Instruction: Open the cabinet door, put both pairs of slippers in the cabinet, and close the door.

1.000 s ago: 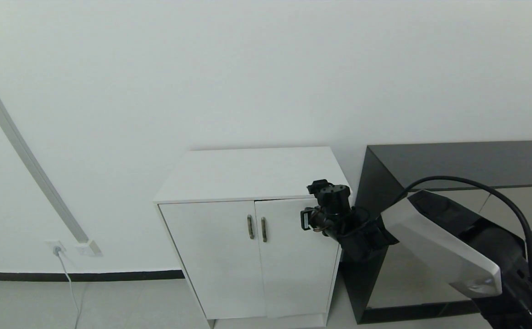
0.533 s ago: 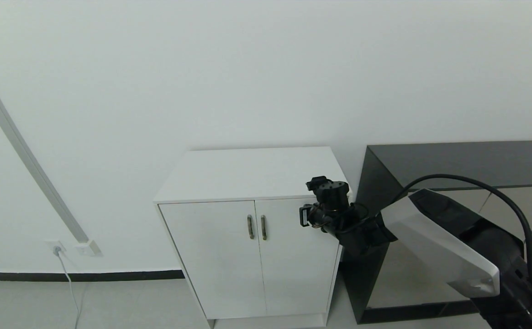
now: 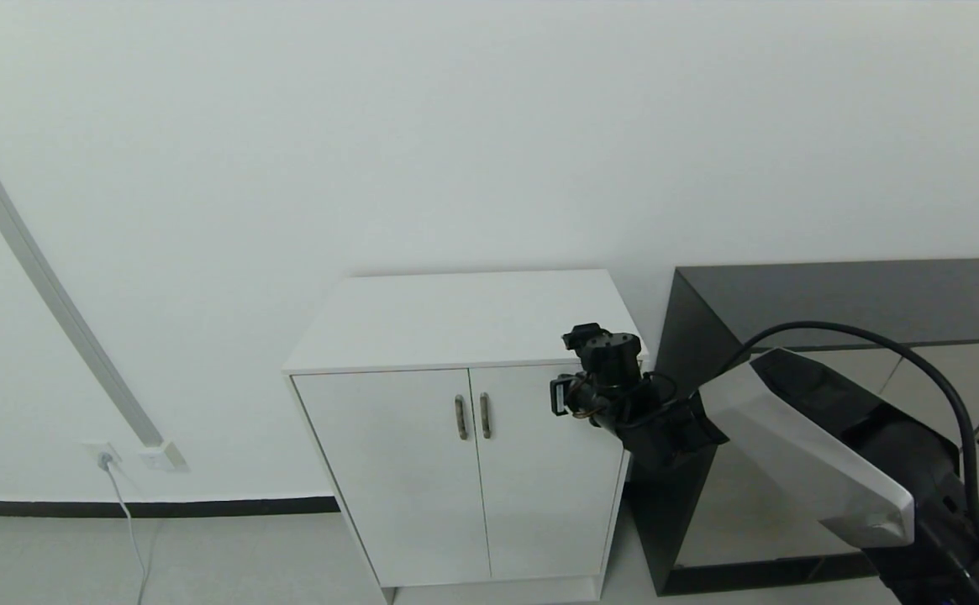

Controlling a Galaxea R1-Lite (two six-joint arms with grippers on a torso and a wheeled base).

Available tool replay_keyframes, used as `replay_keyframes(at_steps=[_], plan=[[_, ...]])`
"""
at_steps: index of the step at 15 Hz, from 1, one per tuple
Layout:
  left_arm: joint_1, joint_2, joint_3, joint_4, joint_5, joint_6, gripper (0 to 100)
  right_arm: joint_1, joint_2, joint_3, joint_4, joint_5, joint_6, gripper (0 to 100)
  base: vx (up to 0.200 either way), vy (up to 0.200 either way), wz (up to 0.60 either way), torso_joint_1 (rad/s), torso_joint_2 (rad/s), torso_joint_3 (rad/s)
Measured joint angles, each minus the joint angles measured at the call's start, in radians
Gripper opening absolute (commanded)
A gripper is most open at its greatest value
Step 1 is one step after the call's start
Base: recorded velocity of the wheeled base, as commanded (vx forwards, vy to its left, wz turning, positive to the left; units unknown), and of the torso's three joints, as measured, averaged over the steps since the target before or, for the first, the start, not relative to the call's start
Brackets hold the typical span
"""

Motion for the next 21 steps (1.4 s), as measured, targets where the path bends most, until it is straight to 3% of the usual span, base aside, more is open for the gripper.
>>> replay_keyframes(at_steps=[3, 8, 15, 21], plan=[[0.0, 0.0, 0.0, 0.0, 0.0, 0.0, 0, 0.002, -0.027, 0.066, -0.025, -0.004, 0.001, 0, 0.0, 0.0, 0.0, 0.0, 0.0, 0.0], [0.0, 0.0, 0.0, 0.0, 0.003, -0.001, 0, -0.021, -0.162, 0.319, -0.166, -0.006, 0.001, 0, 0.0, 0.0, 0.0, 0.0, 0.0, 0.0], [0.0, 0.0, 0.0, 0.0, 0.003, 0.0, 0, -0.19, -0.509, 0.848, -0.27, -0.027, 0.001, 0, 0.0, 0.0, 0.0, 0.0, 0.0, 0.0], [0.0, 0.0, 0.0, 0.0, 0.003, 0.0, 0, -0.313, -0.858, 1.186, -0.277, -0.029, -0.01, 0, 0.0, 0.0, 0.0, 0.0, 0.0, 0.0]])
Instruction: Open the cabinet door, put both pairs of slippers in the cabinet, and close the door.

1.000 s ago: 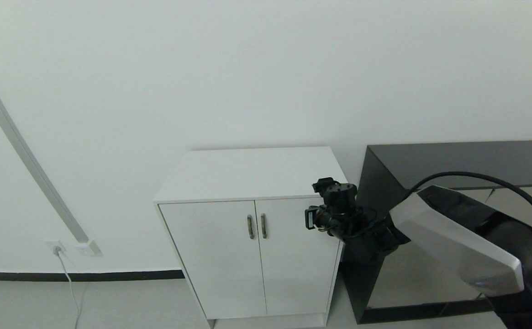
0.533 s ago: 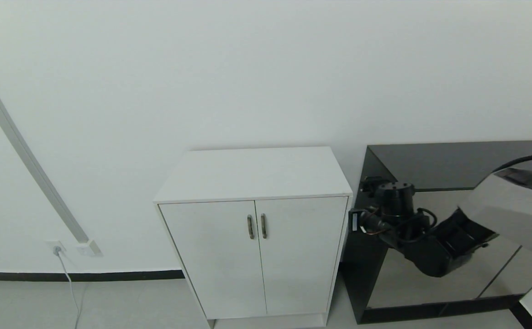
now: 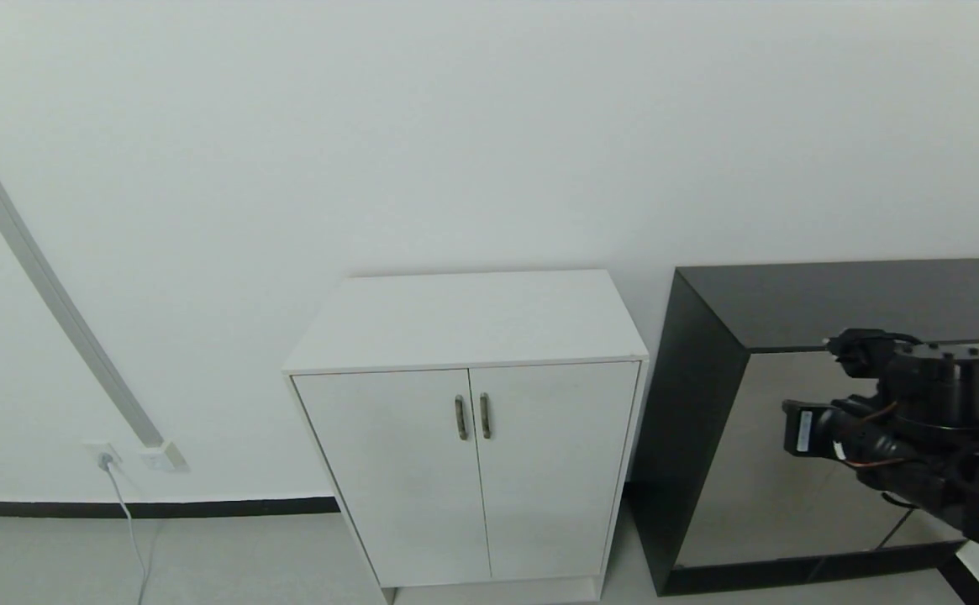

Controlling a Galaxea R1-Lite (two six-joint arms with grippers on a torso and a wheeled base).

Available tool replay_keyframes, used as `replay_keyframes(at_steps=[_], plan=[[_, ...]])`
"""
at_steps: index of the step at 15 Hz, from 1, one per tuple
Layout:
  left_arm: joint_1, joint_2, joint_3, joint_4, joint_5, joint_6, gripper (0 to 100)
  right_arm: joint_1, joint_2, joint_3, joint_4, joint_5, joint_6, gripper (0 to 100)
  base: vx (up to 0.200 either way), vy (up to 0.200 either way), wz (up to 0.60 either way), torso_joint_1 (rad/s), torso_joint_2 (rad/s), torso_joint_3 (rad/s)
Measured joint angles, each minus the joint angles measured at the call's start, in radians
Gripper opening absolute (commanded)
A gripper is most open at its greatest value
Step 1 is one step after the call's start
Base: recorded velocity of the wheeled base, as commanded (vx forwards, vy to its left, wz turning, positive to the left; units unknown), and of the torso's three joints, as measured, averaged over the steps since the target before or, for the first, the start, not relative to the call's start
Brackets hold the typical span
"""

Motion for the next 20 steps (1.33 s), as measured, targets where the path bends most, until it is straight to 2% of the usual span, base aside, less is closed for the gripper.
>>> replay_keyframes(at_steps=[4, 6, 11, 15, 20], plan=[[0.0, 0.0, 0.0, 0.0, 0.0, -0.001, 0, -0.043, -0.267, 0.174, 0.027, 0.005, -0.04, 0, 0.0, 0.0, 0.0, 0.0, 0.0, 0.0], [0.0, 0.0, 0.0, 0.0, -0.001, -0.001, 0, -0.052, -0.414, 0.222, 0.11, 0.009, -0.053, 0, 0.0, 0.0, 0.0, 0.0, 0.0, 0.0], [0.0, 0.0, 0.0, 0.0, -0.003, -0.002, 0, -0.057, -0.832, 0.251, 0.546, 0.073, -0.068, 0, 0.0, 0.0, 0.0, 0.0, 0.0, 0.0], [0.0, 0.0, 0.0, 0.0, -0.003, 0.0, 0, -0.051, -1.12, 0.302, 0.892, 0.206, -0.095, 0, 0.0, 0.0, 0.0, 0.0, 0.0, 0.0], [0.0, 0.0, 0.0, 0.0, -0.003, 0.0, 0, -0.018, -1.248, 0.457, 0.9, 0.223, -0.134, 0, 0.0, 0.0, 0.0, 0.0, 0.0, 0.0]])
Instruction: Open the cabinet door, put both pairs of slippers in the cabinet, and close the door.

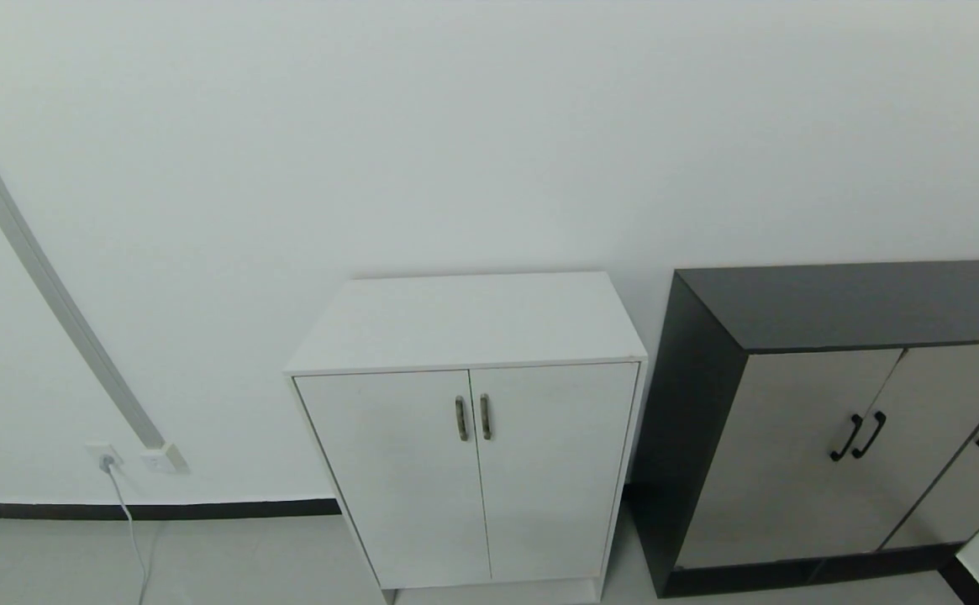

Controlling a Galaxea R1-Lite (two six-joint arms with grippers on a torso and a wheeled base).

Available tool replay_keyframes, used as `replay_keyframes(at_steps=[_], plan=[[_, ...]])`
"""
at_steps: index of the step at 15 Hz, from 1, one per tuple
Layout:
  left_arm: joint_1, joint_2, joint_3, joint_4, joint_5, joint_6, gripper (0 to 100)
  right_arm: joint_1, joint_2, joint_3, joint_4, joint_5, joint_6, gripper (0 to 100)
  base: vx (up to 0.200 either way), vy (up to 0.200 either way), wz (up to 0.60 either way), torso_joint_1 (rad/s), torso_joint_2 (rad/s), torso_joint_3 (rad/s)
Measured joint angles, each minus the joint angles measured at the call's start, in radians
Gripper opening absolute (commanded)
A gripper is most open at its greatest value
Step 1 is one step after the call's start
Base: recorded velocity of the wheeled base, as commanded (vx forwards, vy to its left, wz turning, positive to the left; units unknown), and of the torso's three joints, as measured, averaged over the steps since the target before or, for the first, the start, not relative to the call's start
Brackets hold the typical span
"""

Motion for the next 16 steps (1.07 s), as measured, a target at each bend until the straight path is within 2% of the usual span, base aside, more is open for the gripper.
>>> replay_keyframes(at_steps=[4, 9, 16], plan=[[0.0, 0.0, 0.0, 0.0, 0.0, -0.001, 0, -0.004, -0.04, 0.017, -0.002, -0.007, 0.0, 0, 0.0, 0.0, 0.0, 0.0, 0.0, 0.0], [0.0, 0.0, 0.0, 0.0, 0.0, 0.0, 0, -0.153, -0.201, 0.019, -0.003, -0.01, 0.001, 0, 0.0, 0.0, 0.0, 0.0, 0.0, 0.0], [0.0, 0.0, 0.0, 0.0, 0.0, -0.001, 0, -0.183, -0.401, 0.019, -0.003, -0.011, 0.006, 0, 0.0, 0.0, 0.0, 0.0, 0.0, 0.0]])
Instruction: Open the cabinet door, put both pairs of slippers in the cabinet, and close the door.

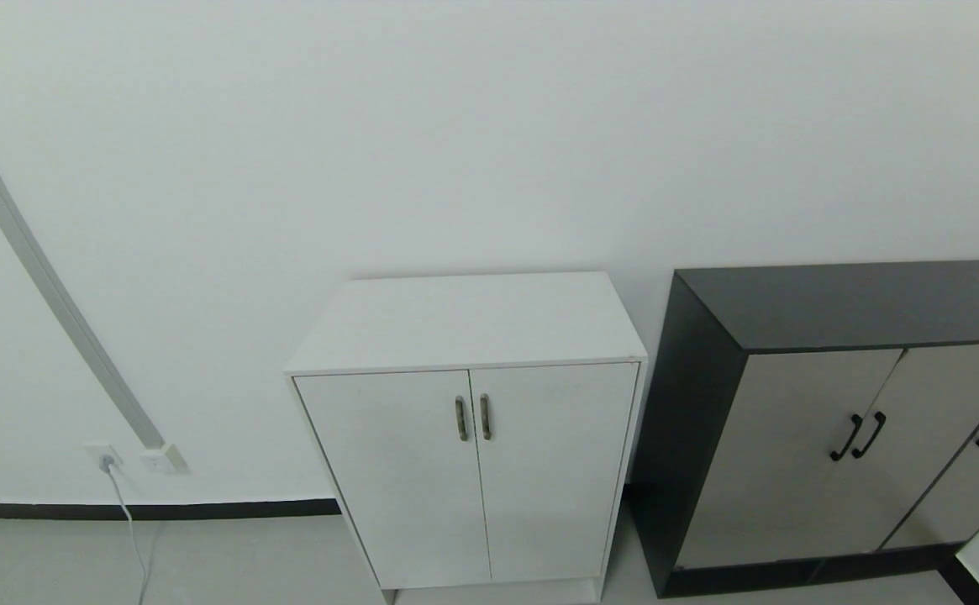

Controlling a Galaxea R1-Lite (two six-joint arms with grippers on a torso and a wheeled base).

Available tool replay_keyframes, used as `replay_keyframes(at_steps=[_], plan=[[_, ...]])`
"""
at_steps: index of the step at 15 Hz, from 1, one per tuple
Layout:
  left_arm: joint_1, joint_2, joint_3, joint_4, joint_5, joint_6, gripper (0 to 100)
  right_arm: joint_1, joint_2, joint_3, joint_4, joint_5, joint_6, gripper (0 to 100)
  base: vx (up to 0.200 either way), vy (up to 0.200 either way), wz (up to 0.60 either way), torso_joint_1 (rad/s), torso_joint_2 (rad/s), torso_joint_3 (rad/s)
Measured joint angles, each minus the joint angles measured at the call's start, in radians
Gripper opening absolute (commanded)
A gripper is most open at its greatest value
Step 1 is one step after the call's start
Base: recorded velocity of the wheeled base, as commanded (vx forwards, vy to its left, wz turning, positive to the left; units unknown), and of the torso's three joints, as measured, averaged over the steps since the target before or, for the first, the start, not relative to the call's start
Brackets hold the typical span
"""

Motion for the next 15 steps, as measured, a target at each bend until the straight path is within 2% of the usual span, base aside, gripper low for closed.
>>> replay_keyframes(at_steps=[2, 4, 6, 15], plan=[[0.0, 0.0, 0.0, 0.0, 0.0, 0.0, 0, -0.018, -0.031, 0.0, 0.0, -0.003, 0.0, 0, 0.0, 0.0, 0.0, 0.0, 0.0, 0.0], [0.0, 0.0, 0.0, 0.0, 0.0, 0.0, 0, -0.033, -0.061, 0.0, -0.002, -0.075, 0.017, 0, 0.0, 0.0, 0.0, 0.0, 0.0, 0.0], [0.0, 0.0, 0.0, 0.0, 0.0, 0.001, 0, -0.037, -0.075, 0.0, -0.013, -0.132, 0.089, 0, 0.0, 0.0, 0.0, 0.0, 0.0, 0.0], [0.0, 0.0, 0.0, 0.0, 0.0, 0.003, 0, -0.039, -0.084, 0.0, -0.013, -0.134, 0.089, 0, 0.0, 0.0, 0.0, 0.0, 0.0, 0.0]])
